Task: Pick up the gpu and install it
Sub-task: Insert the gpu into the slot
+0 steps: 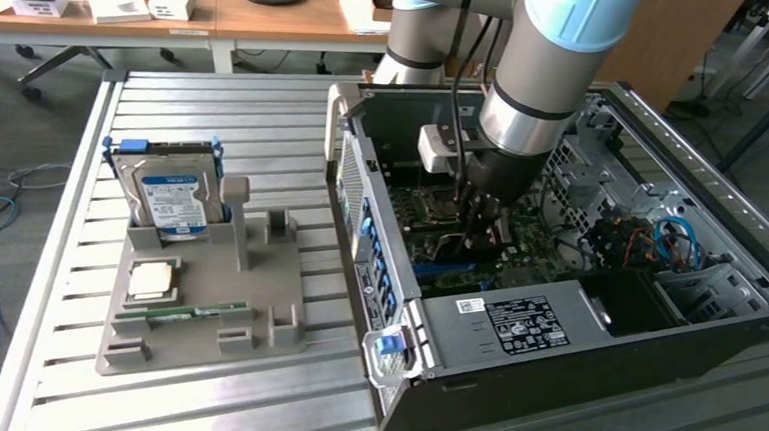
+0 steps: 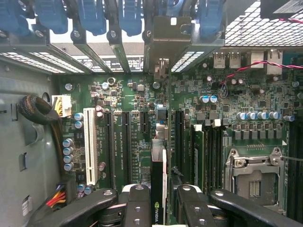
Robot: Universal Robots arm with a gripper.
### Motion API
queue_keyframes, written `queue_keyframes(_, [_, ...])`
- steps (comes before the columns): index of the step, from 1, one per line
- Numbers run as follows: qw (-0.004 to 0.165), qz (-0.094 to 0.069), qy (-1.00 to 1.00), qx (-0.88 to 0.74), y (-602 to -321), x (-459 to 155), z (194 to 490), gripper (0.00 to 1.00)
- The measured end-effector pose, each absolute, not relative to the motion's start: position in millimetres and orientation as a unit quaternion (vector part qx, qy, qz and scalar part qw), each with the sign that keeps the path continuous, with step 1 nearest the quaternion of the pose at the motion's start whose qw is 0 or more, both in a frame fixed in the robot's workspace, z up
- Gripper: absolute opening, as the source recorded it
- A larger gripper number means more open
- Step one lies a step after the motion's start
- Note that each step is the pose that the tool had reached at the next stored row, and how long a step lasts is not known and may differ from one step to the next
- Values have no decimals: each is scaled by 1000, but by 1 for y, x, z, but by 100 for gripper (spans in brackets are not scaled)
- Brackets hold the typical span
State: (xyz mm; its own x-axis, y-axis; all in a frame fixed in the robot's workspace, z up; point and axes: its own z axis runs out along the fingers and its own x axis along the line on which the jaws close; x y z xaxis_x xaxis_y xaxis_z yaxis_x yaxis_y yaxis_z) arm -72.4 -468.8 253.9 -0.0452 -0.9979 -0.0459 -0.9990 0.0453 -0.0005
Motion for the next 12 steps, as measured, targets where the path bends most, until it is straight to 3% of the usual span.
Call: queue_keyframes(12, [17, 16, 723, -691, -469, -72, 253, 26])
